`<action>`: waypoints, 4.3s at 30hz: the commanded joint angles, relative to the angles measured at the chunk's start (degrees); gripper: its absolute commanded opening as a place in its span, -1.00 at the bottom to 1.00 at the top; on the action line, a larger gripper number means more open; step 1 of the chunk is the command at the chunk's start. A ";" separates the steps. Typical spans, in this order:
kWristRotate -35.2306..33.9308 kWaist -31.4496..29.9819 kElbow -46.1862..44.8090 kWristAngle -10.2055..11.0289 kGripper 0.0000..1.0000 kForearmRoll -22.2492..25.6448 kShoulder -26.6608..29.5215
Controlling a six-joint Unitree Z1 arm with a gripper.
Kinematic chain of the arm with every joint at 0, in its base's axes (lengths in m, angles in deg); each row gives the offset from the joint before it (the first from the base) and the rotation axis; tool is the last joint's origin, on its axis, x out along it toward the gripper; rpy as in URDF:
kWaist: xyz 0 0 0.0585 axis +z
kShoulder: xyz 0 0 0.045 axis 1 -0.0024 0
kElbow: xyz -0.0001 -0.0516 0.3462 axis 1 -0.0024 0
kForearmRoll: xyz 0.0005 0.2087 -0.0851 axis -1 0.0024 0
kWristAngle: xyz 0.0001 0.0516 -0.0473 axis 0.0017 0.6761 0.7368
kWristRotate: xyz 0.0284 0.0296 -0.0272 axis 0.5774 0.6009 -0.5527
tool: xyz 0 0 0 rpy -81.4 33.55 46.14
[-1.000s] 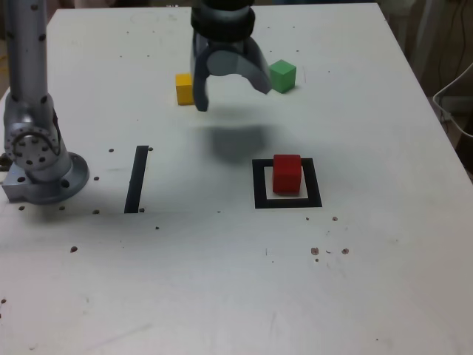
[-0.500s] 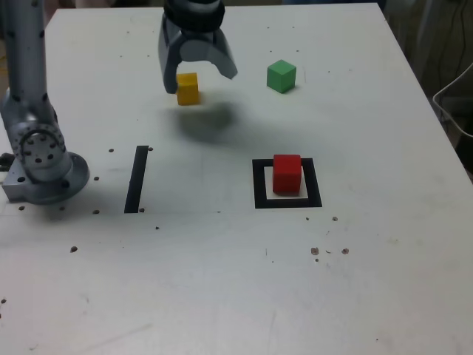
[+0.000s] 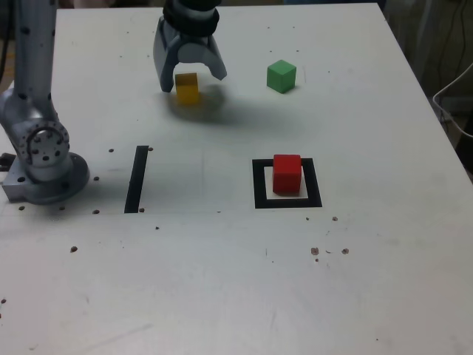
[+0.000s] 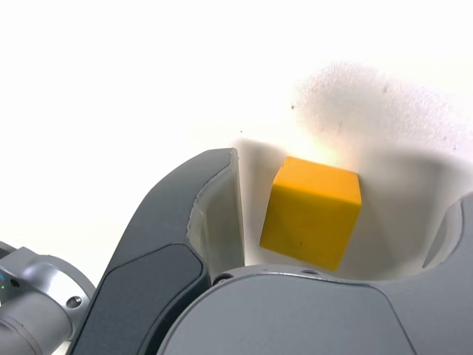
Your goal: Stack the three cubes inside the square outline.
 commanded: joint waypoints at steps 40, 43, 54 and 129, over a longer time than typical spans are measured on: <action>8.08 2.20 1.81 -7.85 -0.59 -1.34 -2.40; 8.42 1.95 1.94 -7.62 -0.65 -1.28 -2.07; 7.41 -3.89 7.06 -7.45 -0.70 6.67 2.33; -18.59 -43.30 27.81 -13.56 -0.68 18.34 -7.53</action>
